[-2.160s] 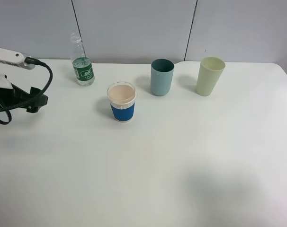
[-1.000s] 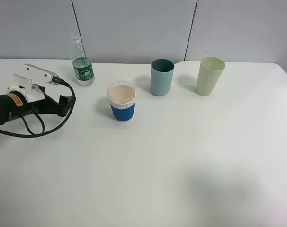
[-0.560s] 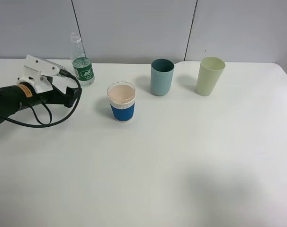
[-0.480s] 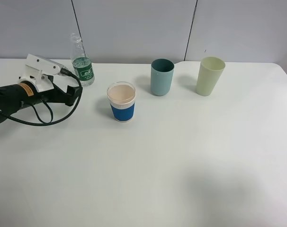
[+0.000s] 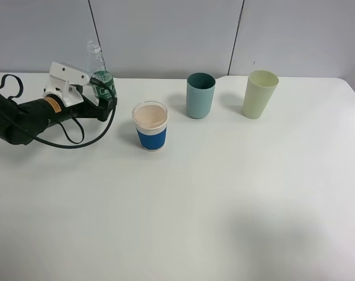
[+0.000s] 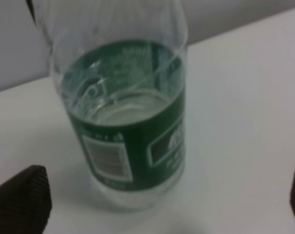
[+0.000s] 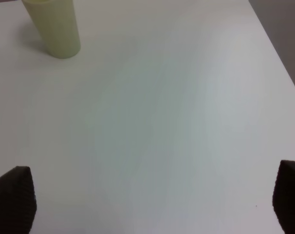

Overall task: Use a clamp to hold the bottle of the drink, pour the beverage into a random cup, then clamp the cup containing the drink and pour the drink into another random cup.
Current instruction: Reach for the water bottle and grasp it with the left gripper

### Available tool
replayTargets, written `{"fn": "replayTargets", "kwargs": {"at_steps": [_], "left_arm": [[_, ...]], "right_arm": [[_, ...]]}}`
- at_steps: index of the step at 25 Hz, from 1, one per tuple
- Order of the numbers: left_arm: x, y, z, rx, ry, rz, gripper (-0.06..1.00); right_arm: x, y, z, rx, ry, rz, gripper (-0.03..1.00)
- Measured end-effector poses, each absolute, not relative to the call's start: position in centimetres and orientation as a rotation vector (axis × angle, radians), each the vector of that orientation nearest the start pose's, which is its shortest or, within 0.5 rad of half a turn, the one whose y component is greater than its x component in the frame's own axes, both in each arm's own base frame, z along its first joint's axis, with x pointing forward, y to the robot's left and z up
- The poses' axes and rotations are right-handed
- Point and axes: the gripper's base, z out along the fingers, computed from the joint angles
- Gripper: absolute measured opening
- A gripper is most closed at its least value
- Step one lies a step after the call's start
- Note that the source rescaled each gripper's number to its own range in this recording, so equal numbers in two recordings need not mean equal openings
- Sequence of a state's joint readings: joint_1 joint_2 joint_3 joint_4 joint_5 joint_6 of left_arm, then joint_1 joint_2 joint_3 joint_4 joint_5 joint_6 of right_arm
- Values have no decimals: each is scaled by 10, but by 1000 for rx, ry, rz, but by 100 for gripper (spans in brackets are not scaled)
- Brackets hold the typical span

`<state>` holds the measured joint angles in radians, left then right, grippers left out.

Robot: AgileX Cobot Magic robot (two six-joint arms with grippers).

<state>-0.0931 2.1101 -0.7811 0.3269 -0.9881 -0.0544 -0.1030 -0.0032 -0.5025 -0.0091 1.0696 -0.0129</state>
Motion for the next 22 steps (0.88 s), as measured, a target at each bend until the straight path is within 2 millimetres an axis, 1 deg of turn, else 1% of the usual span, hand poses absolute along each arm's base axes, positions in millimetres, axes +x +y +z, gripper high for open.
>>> {"fn": "replayTargets", "kwargs": {"at_steps": [5,10,14,20,21,22], "left_arm": [[376,-66,85,370,1785,-253,100],[388,-66,86,347,1755,-246,100],[395,-66,88,334,1735,-241,100],[403,-67,82,329,1732,-243,100],[404,-67,81,329,1729,-243,99],[406,-67,81,329,1726,-242,96]], "right_arm": [[-6,0,277,93,2046,-83,93],[-6,0,277,93,2046,-83,93],[-6,0,277,93,2046,-83,93],[-6,0,277,93,2046,-83,93],[-6,0,277,93,2046,-83,93],[-6,0,277,93,2046,-83,93]]}}
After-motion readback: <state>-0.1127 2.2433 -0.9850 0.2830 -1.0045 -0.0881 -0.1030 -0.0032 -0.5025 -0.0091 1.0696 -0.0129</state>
